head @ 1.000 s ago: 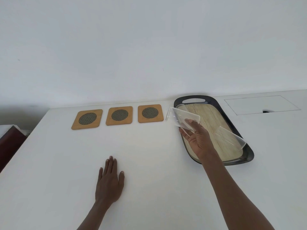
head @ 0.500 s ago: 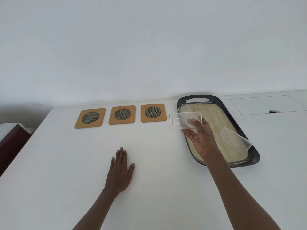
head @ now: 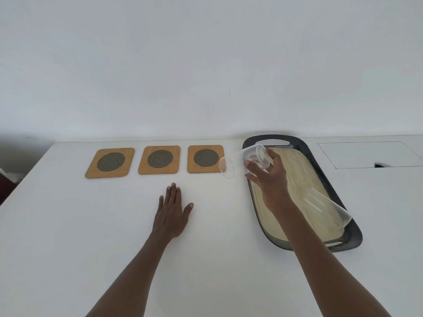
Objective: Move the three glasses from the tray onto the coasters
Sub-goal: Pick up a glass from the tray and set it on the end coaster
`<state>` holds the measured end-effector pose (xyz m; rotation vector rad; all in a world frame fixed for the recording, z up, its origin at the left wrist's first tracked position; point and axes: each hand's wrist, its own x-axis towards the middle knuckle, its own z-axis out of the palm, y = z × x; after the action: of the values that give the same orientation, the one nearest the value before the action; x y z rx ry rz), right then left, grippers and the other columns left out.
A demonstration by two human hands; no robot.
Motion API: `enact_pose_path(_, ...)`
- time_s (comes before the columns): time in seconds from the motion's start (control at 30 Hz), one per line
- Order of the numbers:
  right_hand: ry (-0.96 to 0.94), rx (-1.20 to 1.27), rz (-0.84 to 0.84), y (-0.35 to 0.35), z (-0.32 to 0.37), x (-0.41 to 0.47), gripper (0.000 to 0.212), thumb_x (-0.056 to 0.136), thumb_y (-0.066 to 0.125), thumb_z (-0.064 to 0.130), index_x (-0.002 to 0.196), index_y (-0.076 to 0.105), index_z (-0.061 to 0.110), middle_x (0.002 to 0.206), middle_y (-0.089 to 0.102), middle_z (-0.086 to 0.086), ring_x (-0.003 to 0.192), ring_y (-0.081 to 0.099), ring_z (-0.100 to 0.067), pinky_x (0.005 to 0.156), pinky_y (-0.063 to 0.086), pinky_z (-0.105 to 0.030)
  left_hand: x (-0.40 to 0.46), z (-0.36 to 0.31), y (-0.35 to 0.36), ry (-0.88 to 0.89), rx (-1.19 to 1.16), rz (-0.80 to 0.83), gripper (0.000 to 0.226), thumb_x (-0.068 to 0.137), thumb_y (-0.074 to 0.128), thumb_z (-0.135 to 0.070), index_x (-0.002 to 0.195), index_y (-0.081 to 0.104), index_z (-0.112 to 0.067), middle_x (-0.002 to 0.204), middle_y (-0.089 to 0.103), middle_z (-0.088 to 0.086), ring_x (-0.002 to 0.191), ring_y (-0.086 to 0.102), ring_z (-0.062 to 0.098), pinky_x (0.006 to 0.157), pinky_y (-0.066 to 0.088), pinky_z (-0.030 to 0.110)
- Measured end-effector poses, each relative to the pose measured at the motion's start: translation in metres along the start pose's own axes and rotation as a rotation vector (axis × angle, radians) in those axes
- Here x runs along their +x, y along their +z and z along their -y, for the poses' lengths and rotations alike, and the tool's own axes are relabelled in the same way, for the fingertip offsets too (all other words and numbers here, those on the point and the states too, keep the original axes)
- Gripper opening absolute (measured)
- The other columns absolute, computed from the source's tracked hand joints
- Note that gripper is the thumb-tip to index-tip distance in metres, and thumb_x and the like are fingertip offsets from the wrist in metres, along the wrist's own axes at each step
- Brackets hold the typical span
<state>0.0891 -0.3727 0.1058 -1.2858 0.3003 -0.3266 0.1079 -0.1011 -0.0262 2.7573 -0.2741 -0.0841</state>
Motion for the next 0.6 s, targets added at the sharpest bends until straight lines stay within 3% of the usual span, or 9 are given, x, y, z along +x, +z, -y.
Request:
enact_pose_path(0.13,-0.061,-0.196,-0.005,0.024,-0.001,0.024,0.070,0.065,0.092,0.022,0.124,0.056,0.018,0.118,0.069,-0.006,0.100,0.072,-0.019,0.087,0.060,-0.042,0.005,0.008,0.012,-0.010,0.025,-0.032,0.080,0.098,0.025,-0.058,0.155,0.005,-0.007,0.166,-0.003,0.006,0.153,-0.004,0.018,0.125,0.003,0.041)
enact_pose_path(0.27,-0.136,-0.350,0.007,0.054,-0.007,0.056,0.069,0.067,0.092,0.021,0.126,0.056,0.015,0.114,0.067,0.004,0.086,0.067,0.008,0.072,0.052,-0.011,0.006,0.012,0.018,0.004,0.039,-0.078,0.082,0.095,0.018,-0.063,0.155,0.008,-0.008,0.165,-0.002,0.003,0.152,-0.004,0.015,0.125,0.004,0.040)
enact_pose_path(0.47,-0.131,-0.497,0.053,0.092,-0.028,0.100,0.073,0.069,0.090,0.024,0.131,0.052,0.018,0.117,0.064,0.000,0.093,0.065,-0.006,0.085,0.054,-0.026,0.007,0.012,0.019,0.001,0.064,-0.093,0.081,0.095,0.018,-0.063,0.156,0.007,-0.011,0.165,-0.002,0.001,0.152,-0.006,0.013,0.125,0.004,0.038)
enact_pose_path(0.6,-0.134,-0.637,0.088,0.107,-0.047,0.122,0.076,0.071,0.087,0.030,0.135,0.049,0.018,0.124,0.065,-0.005,0.110,0.062,-0.025,0.093,0.051,-0.038,0.007,0.012,0.018,-0.003,0.054,-0.096,0.079,0.096,0.022,-0.061,0.156,0.008,-0.011,0.165,-0.003,0.001,0.152,-0.006,0.013,0.125,0.005,0.038)
